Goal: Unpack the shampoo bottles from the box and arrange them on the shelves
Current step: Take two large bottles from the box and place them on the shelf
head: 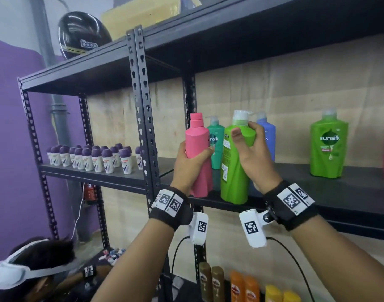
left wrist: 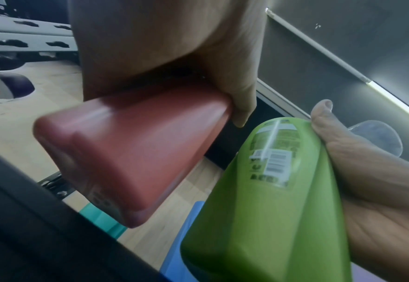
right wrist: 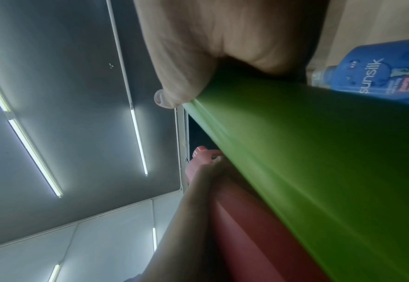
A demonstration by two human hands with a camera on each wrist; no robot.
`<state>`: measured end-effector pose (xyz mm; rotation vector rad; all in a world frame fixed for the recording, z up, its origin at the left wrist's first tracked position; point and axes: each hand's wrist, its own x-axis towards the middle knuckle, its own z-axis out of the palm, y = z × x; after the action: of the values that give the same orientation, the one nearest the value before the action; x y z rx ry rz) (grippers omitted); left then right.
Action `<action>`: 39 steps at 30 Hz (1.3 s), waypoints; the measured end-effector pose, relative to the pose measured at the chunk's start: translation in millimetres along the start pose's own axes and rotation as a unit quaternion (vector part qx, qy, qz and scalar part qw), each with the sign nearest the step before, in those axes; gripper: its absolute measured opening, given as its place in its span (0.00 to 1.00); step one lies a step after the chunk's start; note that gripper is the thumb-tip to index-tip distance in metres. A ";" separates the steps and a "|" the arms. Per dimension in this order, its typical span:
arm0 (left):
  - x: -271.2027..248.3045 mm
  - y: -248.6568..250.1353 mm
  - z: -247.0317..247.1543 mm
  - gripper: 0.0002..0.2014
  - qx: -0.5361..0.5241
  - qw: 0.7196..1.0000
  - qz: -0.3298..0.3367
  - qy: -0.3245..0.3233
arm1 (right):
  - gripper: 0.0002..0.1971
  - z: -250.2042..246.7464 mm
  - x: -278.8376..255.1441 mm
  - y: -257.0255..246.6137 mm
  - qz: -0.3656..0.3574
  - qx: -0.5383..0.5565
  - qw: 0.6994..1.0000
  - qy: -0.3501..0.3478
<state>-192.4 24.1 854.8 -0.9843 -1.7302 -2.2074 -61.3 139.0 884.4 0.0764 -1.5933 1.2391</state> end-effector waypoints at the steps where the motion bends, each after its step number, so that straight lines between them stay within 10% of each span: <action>1: 1.6 -4.0 0.5 0.32 0.003 1.000 -0.004 0.001 | 0.30 1.8 0.5 3.5 0.005 -0.010 1.000 0.004; 39: 79.1 -48.9 0.8 0.37 0.127 0.989 -0.023 -0.068 | 0.37 40.8 70.9 76.3 0.135 -0.219 0.964 -0.073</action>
<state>-277.7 60.5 862.0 -1.0633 -2.0506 -1.9197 -164.9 180.4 891.1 -0.3475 -2.0242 1.0716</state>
